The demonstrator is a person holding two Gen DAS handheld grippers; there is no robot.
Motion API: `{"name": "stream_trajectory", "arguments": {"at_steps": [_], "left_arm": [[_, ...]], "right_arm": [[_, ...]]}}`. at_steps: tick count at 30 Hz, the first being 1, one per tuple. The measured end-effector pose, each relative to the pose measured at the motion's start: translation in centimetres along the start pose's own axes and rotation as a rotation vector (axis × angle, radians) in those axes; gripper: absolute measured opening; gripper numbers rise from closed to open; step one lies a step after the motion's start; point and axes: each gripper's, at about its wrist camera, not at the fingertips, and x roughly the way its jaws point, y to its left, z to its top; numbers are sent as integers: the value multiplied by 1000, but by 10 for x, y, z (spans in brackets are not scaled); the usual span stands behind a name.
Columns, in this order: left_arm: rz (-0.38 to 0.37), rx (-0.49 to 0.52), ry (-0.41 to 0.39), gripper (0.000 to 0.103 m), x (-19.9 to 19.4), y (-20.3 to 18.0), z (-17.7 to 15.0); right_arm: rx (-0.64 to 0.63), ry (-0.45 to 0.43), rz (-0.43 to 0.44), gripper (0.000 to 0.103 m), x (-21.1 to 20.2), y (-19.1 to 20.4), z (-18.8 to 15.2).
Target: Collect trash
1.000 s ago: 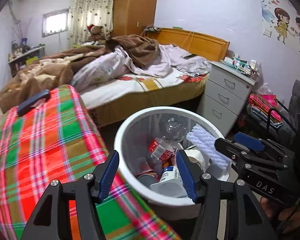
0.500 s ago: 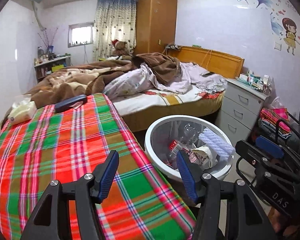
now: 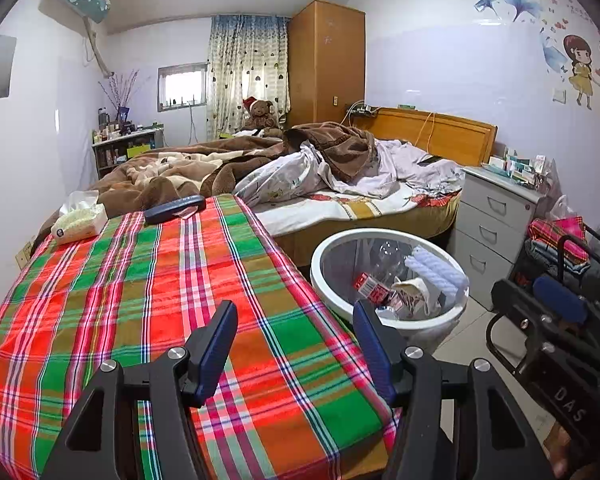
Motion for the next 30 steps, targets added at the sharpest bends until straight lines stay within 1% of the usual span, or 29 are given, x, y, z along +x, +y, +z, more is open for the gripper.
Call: {"name": "stream_trajectory", "arguments": {"at_steps": [8,30], "left_arm": [[6,8,-22,60,-10,-1,-4],[1,11,-29,60,-17,-4,-5]], "right_arm": [[-8,-21,-15,62,-8,7,-7],[6,-40,-20,62,-16,10,-9]]}}
